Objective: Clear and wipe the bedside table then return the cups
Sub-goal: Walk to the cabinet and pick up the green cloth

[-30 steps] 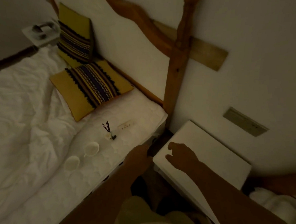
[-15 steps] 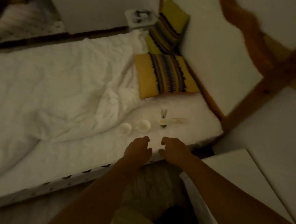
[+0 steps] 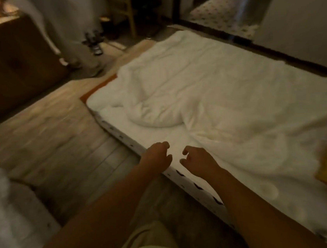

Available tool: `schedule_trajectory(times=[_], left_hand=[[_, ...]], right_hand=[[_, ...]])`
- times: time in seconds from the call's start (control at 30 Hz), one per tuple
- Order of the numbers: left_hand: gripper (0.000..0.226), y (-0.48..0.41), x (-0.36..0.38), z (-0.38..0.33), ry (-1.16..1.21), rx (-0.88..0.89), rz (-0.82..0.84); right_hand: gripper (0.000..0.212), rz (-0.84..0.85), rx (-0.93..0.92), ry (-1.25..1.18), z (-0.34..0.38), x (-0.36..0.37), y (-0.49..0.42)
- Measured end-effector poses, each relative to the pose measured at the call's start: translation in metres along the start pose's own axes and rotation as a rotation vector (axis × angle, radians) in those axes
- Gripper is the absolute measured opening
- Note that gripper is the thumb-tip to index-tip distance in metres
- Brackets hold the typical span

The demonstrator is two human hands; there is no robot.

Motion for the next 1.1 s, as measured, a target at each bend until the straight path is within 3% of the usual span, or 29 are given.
schedule_trajectory(times=[0.33,0.6,1.1], left_hand=[[0.028,0.063,-0.113,0.183,0.106,-0.397,-0.263],[0.035,0.061,-0.163,0.29,0.099,-0.662,-0.335],[0.039,-0.037,-0.319,0.456,0.03,-0.746,-0.446]], right_hand=[[0.035,0.214,-0.381,0.19,0.234,0.071,-0.057],[0.037,0.328,-0.52,0.243,0.349,0.098,-0.137],[0.037,0.265,-0.811,0.392,0.592,0.091,-0.312]])
Point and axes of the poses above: each hand's wrist, its own y-axis away from the middle knuckle, its own x-axis out of the palm, z = x × y, the point moved 7 cm from there along -y, towards the middle knuckle, and after that the axes turned 13 degrees about x, right-handed, at the moved point
